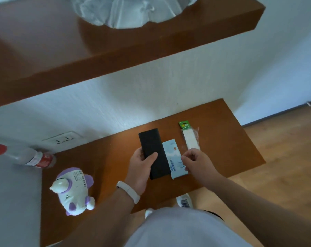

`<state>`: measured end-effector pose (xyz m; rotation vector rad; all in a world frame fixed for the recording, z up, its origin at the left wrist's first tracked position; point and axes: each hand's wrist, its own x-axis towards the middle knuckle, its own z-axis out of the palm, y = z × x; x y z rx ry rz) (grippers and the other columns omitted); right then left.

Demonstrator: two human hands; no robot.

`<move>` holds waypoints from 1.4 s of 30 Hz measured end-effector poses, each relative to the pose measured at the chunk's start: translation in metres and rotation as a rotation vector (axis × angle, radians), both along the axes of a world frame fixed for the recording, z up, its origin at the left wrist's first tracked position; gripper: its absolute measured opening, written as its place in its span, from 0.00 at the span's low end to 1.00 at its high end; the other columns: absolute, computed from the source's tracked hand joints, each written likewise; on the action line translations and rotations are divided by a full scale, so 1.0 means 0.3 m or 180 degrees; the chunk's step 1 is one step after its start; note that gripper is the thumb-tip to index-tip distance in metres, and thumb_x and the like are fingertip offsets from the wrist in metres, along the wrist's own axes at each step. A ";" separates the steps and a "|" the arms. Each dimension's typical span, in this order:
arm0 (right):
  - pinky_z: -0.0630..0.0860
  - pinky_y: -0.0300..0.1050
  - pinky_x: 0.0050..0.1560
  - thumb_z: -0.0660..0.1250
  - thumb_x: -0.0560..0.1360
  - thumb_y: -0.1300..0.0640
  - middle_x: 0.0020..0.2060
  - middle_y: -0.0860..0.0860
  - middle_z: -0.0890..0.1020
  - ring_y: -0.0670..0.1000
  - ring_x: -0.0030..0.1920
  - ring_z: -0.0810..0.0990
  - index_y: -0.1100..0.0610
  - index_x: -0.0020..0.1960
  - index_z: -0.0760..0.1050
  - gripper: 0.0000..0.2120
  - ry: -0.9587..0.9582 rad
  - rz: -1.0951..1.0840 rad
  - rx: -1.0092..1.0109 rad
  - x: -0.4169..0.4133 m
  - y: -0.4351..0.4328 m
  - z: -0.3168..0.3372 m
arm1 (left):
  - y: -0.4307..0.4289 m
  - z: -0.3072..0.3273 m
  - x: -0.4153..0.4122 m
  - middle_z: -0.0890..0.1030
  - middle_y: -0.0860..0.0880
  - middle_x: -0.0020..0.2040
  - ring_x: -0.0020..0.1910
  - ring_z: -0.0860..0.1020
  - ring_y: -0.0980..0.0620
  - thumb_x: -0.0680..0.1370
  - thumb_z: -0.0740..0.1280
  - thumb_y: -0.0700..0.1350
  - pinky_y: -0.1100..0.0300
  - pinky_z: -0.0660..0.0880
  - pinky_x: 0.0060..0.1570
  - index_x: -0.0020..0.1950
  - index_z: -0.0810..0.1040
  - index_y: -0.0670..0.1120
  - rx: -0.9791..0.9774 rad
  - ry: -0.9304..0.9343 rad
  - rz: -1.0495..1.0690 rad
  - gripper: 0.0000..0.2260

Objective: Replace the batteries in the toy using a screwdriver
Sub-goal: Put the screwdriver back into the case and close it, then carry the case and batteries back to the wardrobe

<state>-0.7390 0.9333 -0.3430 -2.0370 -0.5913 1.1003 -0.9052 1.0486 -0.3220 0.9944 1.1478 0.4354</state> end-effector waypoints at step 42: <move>0.75 0.47 0.44 0.72 0.71 0.41 0.50 0.48 0.71 0.50 0.48 0.75 0.52 0.58 0.70 0.23 -0.1300 0.0431 -0.0842 -0.092 0.052 -0.277 | -0.054 -0.033 -0.323 0.83 0.48 0.56 0.55 0.83 0.47 0.80 0.70 0.44 0.51 0.83 0.50 0.59 0.76 0.53 -0.0086 0.0154 0.0473 0.10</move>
